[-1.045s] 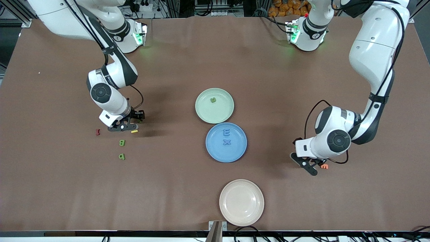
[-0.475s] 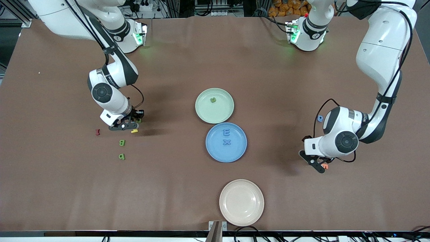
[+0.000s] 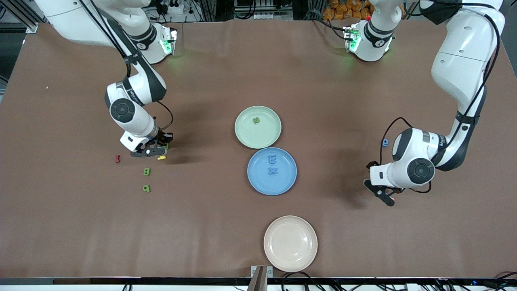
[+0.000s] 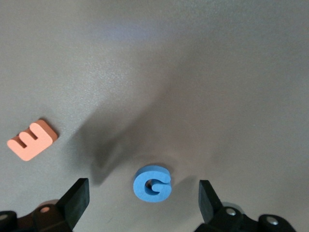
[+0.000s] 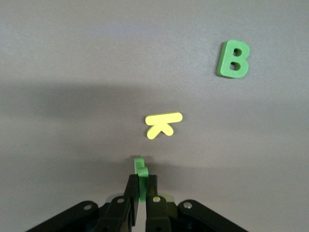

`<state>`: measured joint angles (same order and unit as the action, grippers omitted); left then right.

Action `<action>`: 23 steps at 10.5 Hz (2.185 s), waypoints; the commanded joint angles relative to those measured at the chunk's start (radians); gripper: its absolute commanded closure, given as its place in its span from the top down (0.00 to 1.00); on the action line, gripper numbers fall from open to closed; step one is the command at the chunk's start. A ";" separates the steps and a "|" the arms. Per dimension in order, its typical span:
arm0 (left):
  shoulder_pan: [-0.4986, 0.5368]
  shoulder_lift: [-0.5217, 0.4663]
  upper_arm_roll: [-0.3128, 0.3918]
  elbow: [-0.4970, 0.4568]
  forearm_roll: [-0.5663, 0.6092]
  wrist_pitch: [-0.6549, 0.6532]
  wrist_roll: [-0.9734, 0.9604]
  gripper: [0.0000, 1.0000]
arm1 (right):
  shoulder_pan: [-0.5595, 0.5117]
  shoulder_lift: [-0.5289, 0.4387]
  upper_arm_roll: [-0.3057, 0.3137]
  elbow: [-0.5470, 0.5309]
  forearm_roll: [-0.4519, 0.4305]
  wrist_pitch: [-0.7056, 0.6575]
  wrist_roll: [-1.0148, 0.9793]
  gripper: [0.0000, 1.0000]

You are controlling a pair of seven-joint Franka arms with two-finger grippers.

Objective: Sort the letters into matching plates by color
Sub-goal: 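Carry the green piece to the green plate while the left gripper lowers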

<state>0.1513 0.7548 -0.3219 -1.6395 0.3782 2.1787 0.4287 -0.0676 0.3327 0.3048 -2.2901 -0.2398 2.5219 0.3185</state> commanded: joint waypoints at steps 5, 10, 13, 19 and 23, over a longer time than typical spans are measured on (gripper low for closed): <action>0.051 -0.078 -0.017 -0.155 0.031 0.139 0.010 1.00 | -0.001 -0.075 0.076 0.057 0.017 -0.140 0.079 0.00; 0.050 -0.089 -0.045 -0.170 0.031 0.170 0.010 1.00 | 0.142 -0.064 0.097 0.153 0.143 -0.212 0.242 0.00; 0.063 -0.101 -0.043 -0.207 0.033 0.216 0.031 1.00 | 0.247 -0.006 0.097 0.216 0.143 -0.193 0.408 0.00; 0.071 -0.088 -0.042 -0.207 0.033 0.242 0.047 1.00 | 0.400 0.135 0.097 0.342 0.142 -0.108 0.677 0.00; 0.074 -0.084 -0.042 -0.207 0.048 0.245 0.048 1.00 | 0.468 0.190 0.097 0.368 0.137 -0.061 0.793 0.00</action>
<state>0.2110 0.6836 -0.3575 -1.8243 0.3883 2.4033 0.4694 0.3625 0.4805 0.4027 -1.9673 -0.1027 2.4619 1.0413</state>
